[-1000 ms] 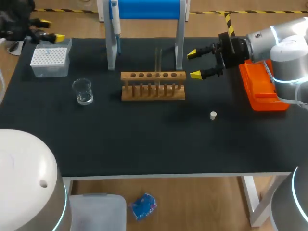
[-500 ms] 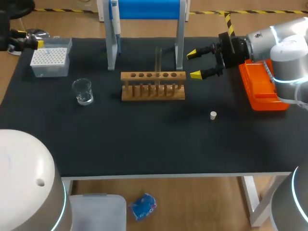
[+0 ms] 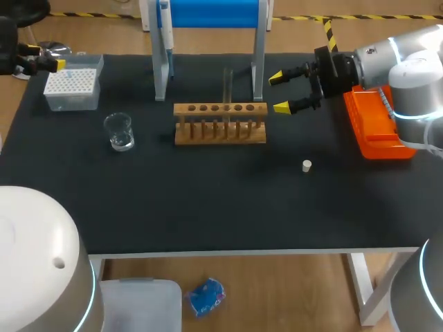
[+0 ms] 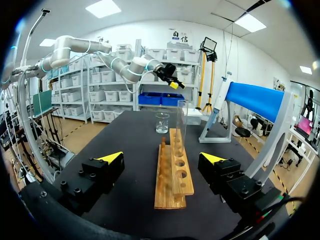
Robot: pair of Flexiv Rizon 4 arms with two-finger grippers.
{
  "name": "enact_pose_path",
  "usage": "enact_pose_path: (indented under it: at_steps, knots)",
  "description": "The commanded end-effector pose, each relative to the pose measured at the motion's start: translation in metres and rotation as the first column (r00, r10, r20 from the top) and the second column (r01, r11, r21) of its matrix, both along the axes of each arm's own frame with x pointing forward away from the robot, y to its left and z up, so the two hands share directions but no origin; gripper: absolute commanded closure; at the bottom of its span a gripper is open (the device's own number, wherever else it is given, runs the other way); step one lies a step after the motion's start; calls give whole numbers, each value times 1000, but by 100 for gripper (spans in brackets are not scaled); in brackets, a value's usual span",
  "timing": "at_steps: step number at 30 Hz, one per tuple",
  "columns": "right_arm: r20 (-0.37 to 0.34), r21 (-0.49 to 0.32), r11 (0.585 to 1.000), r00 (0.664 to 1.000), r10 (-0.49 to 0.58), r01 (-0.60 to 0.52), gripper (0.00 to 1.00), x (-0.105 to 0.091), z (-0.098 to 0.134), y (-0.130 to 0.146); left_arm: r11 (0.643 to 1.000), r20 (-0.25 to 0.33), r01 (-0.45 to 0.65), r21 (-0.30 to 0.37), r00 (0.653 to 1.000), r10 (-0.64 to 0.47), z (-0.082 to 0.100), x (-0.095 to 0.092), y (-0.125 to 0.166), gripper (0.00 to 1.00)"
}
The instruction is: Invert the test tube, pick up the pipette, mount the tip to pipette, aspirate from beaker and dispense into the tube, eject the tip, return the pipette, and cap with the stopper.
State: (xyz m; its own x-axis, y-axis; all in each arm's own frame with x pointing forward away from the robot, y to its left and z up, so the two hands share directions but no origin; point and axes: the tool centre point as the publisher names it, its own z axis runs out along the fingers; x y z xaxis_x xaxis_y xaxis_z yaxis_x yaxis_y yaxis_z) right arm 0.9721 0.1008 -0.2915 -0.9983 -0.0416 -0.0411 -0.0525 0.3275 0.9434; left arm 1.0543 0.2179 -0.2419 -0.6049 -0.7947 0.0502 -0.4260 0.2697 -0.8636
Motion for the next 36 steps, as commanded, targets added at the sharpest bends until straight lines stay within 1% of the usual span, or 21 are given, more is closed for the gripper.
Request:
enact_pose_path:
  at_steps: [1, 2, 3, 4, 5, 6, 7, 9, 10, 11, 13, 14, 16, 17, 20, 23, 26, 31, 33, 35, 36]
  knots:
    - [0, -1, 1000, 1000, 0, 0, 0, 0, 0, 0, 999, 17, -35, -11, 999, 35, -20, 13, -10, 0]
    - [0, -1, 1000, 1000, 0, 0, 0, 0, 0, 0, 998, 6, -61, -21, 998, 61, -23, 17, -9, 0]
    - [0, -1, 1000, 1000, 0, 0, 0, 0, 0, 0, 997, 6, -76, 5, 997, 76, -27, 21, -10, 0]
    - [0, -1, 1000, 1000, 0, 0, 0, 0, 0, 0, 992, -10, -118, 33, 993, 118, -34, 28, -9, 0]
    - [0, -1, 1000, 1000, 0, 0, 0, 0, 0, 0, 990, -19, -135, 28, 991, 136, -37, 32, -8, 0]
    - [0, -1, 1000, 1000, 0, 0, 0, 0, 0, 0, 986, -17, -162, 47, 986, 163, -42, 38, -7, 0]
    - [0, -1, 1000, 1000, 0, 0, 0, 0, 0, 0, 981, -30, -188, 53, 981, 189, -46, 45, -6, 0]
    - [0, -1, 1000, 1000, 0, 0, 0, 0, 0, 0, 979, -34, -196, 62, 980, 199, -54, 55, -6, 0]
    - [0, -1, 1000, 1000, 0, 0, 0, 0, 0, 0, 975, -39, -207, 82, 977, 211, -59, 60, -7, 0]
    - [0, -1, 1000, 1000, 0, 0, 0, 0, 0, 0, 974, -52, -218, 59, 974, 221, -64, 65, -6, 0]
    - [0, -1, 1000, 1000, 0, 0, 0, 0, 0, 0, 966, -68, -237, 102, 967, 245, -76, 74, -4, 0]
    - [0, -1, 1000, 1000, 0, 0, 0, 0, 0, 0, 963, -86, -252, 96, 962, 260, -81, 77, -4, 0]
    - [0, -1, 1000, 1000, 0, 0, 0, 0, 0, 0, 955, -110, -271, 122, 952, 284, -92, 82, -3, 0]
    - [0, -1, 1000, 1000, 0, 0, 0, 0, 0, 0, 951, -126, -287, 113, 946, 300, -95, 84, -2, 0]
    - [0, -1, 1000, 1000, 0, 0, 0, 0, 0, 0, 937, -158, -327, 125, 926, 344, -108, 88, 1, 0]
    - [0, -1, 1000, 1000, 0, 0, 0, 0, 0, 0, 924, -175, -361, 124, 909, 378, -114, 93, 5, 0]
    - [0, -1, 1000, 1000, 0, 0, 0, 0, 0, 0, 911, -180, -394, 121, 894, 410, -116, 96, 5, 0]
    - [0, -1, 1000, 1000, 0, 0, 0, 0, 0, 0, 887, -162, -441, 139, 873, 460, -118, 99, 3, 0]
    - [0, -1, 1000, 1000, 0, 0, 0, 0, 0, 0, 884, -158, -447, 137, 871, 465, -118, 99, 3, 15]
    - [0, -1, 1000, 1000, 0, 0, 0, 0, 0, 0, 882, -157, -450, 141, 869, 469, -118, 101, 4, 22]
    - [0, -1, 1000, 1000, 0, 0, 0, 0, 0, 0, 879, -153, -455, 145, 867, 474, -118, 101, 4, 22]
